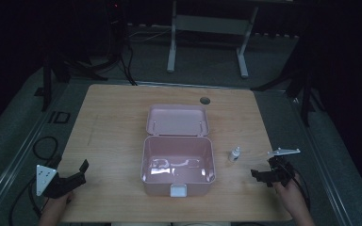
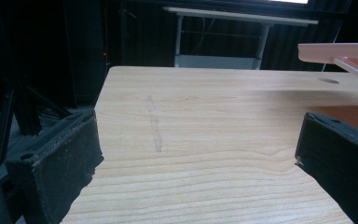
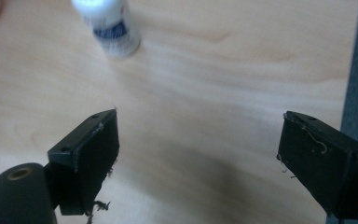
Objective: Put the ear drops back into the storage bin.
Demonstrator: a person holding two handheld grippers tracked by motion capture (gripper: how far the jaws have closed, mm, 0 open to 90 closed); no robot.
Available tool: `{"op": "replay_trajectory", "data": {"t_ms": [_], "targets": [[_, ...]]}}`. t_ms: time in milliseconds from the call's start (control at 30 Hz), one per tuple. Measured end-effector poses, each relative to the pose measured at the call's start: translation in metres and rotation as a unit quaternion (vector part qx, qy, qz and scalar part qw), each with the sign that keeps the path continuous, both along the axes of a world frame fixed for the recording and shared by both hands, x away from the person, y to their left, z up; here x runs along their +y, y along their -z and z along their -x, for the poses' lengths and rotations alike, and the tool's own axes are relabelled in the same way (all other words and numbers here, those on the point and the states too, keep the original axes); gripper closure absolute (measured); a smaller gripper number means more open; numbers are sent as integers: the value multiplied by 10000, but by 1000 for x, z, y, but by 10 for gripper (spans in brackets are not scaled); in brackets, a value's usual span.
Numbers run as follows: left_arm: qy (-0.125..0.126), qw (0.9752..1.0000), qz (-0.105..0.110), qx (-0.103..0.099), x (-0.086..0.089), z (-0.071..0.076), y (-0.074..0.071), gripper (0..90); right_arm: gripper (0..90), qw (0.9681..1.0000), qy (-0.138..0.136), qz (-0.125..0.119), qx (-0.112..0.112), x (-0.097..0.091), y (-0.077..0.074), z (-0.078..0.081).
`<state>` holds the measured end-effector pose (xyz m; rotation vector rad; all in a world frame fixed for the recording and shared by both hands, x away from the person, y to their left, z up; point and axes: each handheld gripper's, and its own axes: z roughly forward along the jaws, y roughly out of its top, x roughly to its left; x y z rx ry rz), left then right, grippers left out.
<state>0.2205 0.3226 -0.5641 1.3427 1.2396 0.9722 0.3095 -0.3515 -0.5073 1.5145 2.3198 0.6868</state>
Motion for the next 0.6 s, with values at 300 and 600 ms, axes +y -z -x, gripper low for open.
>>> {"op": "replay_trajectory", "data": {"t_ms": [300, 600], "targets": [[-8, 10000, -6, 1, 0, 0, 0, 4, 114, 9922, -510, 493, 1025, 9, -1, -3], [-9, 10000, -11, 5, 0, 0, 0, 4, 115, 9797, -859, 890, 1580, 17, -6, -5]]}}
